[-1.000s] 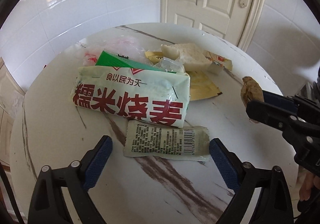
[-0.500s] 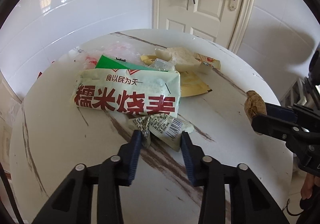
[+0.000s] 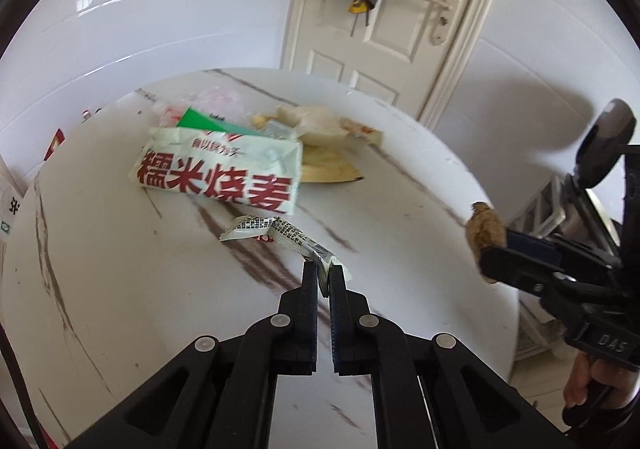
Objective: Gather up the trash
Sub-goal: 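Carry the strip and brown lump to the blue bin and open both grippers, then move both open grippers back over the table, then lower the left gripper around the white-green printed snack bag, then grasp and lift the white-green bag with the left gripper while the right gripper grasps the small printed packet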
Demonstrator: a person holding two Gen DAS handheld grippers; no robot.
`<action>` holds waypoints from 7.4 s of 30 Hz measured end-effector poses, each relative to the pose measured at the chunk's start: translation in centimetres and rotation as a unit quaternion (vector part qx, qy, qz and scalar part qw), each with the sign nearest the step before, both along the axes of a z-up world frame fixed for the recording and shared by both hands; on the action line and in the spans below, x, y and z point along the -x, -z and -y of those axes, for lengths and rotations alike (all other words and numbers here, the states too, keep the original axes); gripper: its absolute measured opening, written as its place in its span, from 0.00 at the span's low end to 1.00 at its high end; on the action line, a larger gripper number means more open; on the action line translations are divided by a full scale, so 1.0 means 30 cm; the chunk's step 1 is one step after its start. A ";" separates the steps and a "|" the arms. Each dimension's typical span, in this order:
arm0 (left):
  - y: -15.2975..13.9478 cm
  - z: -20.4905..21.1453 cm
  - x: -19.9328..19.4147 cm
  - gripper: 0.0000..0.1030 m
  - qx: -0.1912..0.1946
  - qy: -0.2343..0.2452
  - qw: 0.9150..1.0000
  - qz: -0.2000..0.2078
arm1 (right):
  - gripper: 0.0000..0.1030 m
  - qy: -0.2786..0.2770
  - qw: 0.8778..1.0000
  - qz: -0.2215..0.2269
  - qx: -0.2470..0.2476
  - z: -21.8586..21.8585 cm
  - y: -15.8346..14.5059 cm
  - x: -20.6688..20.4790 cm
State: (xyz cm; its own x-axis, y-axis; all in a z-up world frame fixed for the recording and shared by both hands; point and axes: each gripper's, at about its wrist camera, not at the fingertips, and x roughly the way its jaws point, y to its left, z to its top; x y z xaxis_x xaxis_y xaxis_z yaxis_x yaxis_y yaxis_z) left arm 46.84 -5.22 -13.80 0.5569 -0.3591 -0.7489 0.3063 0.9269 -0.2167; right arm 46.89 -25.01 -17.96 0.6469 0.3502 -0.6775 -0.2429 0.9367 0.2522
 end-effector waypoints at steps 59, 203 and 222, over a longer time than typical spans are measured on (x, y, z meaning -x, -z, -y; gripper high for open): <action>-0.079 0.857 0.013 0.73 -0.068 0.146 0.985 0.066 | 0.61 0.216 0.976 0.019 -0.007 0.691 -0.032 0.358; -0.078 -0.008 0.068 0.57 0.036 0.012 0.999 -0.008 | 0.27 -0.029 0.997 0.009 0.066 0.066 -0.046 -0.086; -0.065 0.738 0.025 0.57 0.006 0.179 0.984 -0.024 | 0.27 0.127 0.992 0.006 0.024 0.625 -0.016 0.265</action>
